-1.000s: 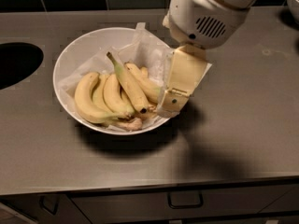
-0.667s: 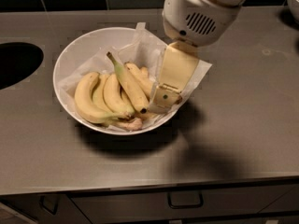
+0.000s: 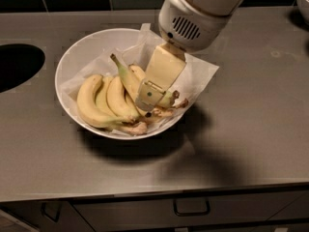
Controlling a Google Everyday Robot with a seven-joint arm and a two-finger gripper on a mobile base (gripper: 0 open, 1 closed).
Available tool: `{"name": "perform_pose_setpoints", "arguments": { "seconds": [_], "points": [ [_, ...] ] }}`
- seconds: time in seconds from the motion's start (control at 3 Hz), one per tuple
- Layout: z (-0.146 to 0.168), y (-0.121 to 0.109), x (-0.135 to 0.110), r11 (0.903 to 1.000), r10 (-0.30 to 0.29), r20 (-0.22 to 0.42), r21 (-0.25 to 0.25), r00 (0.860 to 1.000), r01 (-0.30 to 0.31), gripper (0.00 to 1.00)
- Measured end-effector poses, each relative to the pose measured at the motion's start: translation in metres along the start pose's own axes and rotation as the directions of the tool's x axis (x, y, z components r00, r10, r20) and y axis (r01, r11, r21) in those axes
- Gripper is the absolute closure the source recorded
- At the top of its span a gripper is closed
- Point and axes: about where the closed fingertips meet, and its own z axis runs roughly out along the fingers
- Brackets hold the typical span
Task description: Pick banana from white bowl
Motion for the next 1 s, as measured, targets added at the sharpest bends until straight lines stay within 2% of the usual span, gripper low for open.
{"name": "perform_pose_setpoints", "arguments": {
  "seconds": [0.33, 0.67, 1.0],
  "points": [
    [-0.002, 0.004, -0.005, 1.0, -0.002, -0.006, 0.009, 1.0, 0.002, 0.0],
    [0.006, 0.008, -0.009, 0.9988, 0.046, -0.011, 0.018, 0.999, -0.046, 0.0],
    [0.017, 0.012, -0.014, 0.9974, 0.069, -0.013, 0.024, 0.998, -0.068, 0.0]
  ]
}}
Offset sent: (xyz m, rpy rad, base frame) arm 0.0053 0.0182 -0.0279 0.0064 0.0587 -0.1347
